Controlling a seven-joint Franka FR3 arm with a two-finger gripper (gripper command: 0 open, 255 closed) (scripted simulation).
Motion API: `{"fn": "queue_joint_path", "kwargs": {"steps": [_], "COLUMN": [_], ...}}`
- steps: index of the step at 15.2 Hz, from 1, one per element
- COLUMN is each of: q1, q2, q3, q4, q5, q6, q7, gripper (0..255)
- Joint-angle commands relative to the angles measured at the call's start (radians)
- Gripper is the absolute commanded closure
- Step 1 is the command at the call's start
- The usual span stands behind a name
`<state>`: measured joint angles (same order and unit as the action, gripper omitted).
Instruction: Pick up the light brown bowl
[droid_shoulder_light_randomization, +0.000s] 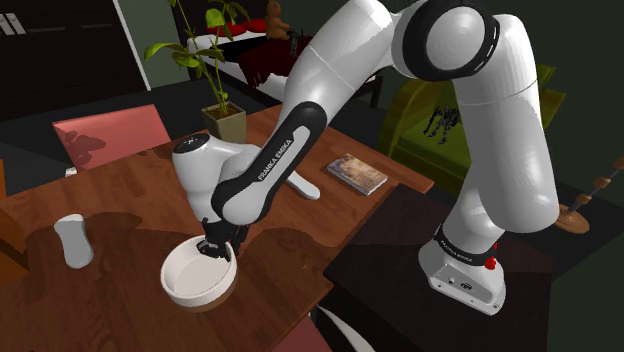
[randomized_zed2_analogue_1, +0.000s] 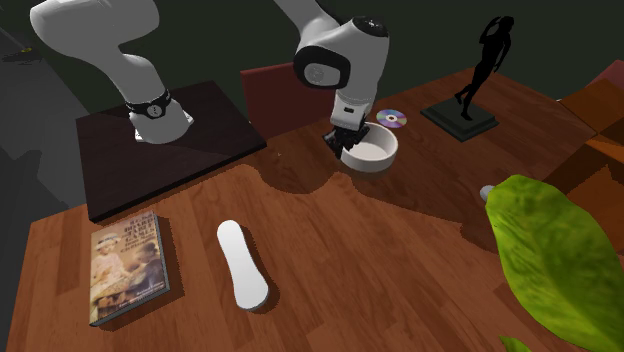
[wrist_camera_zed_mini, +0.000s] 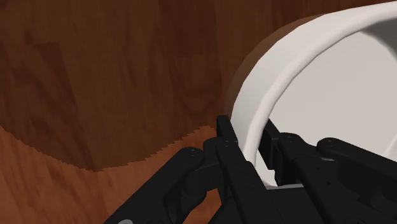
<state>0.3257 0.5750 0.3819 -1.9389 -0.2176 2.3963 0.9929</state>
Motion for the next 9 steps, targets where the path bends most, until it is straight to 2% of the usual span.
{"fn": "queue_joint_path", "kwargs": {"steps": [1, 9], "q1": [-0.004, -0.025], "q2": [-0.016, -0.095], "q3": [0.006, 0.033], "q4": [-0.003, -0.001], "q5": [0.007, 0.044], "q6": [-0.014, -0.09], "q7": [-0.004, -0.023], "gripper": [255, 255]}}
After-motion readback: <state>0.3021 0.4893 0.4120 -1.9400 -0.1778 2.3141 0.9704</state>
